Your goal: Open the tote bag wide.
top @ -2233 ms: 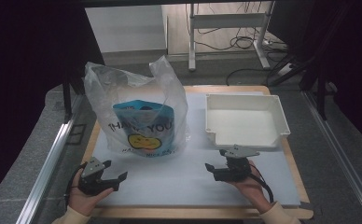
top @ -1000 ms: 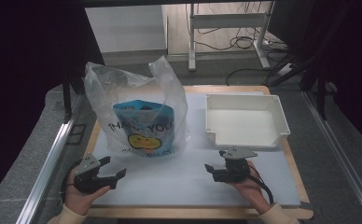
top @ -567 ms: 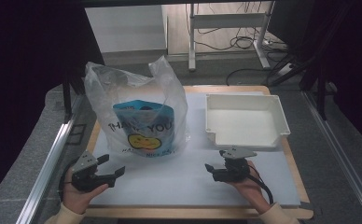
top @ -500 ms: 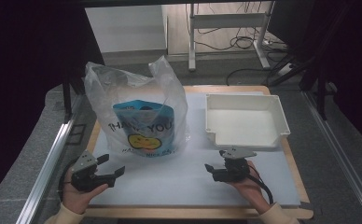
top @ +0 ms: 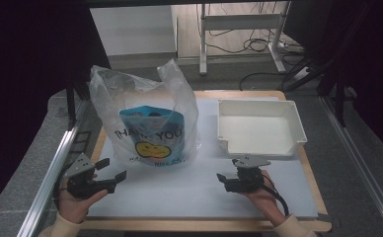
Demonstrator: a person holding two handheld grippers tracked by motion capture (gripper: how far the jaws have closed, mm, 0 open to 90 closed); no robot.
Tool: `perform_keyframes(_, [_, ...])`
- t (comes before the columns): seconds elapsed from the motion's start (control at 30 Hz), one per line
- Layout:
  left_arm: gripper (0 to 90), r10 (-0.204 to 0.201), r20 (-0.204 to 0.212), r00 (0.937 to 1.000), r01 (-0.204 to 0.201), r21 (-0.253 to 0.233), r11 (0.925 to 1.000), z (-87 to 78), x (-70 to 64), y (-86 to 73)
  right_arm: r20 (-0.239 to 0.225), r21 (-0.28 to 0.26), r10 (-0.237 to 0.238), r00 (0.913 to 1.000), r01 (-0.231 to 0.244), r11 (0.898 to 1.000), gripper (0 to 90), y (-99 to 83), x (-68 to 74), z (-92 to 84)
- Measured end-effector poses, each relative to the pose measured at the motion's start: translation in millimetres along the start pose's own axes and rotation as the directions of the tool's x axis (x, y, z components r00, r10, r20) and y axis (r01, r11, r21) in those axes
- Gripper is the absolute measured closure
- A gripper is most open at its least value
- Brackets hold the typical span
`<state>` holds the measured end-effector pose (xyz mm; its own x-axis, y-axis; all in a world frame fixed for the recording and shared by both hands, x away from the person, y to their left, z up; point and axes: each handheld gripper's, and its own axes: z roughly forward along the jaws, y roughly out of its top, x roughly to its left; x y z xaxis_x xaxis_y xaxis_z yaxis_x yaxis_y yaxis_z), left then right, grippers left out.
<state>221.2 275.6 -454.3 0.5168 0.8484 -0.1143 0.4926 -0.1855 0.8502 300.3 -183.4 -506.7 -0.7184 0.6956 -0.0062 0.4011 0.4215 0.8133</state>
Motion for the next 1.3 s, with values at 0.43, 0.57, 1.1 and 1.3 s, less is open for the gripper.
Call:
perform_keyframes(0.43, [22.4, -0.018, 0.001, 0.9998, 0.018, -0.016, 0.9997, -5.7, 6.6, 16.9, 0.005, 0.008, 0.003, 1.0, -0.003, 1.0, 21.9, -0.1, -0.4, 0.3])
perform_keyframes(0.57, [22.7, -0.031, -0.003, 0.9995, 0.031, -0.024, 0.9992, -7.2, 9.7, 23.8, 0.006, 0.01, 0.005, 1.0, -0.005, 1.0, 21.9, -0.3, -0.7, 0.8])
perform_keyframes(1.1, [28.8, -0.058, -0.021, 0.9981, 0.055, -0.091, 0.9943, -20.0, 18.4, 50.6, 0.004, 0.009, 0.023, 0.9997, -0.023, 1.0, 21.9, -0.2, -0.5, 1.3])
perform_keyframes(1.3, [29.5, -0.054, -0.036, 0.9979, 0.05, -0.093, 0.9944, -21.7, 23.8, 63.0, 0.0, 0.013, 0.028, 0.9996, -0.028, 1.0, 21.9, -0.4, -0.7, 1.9])
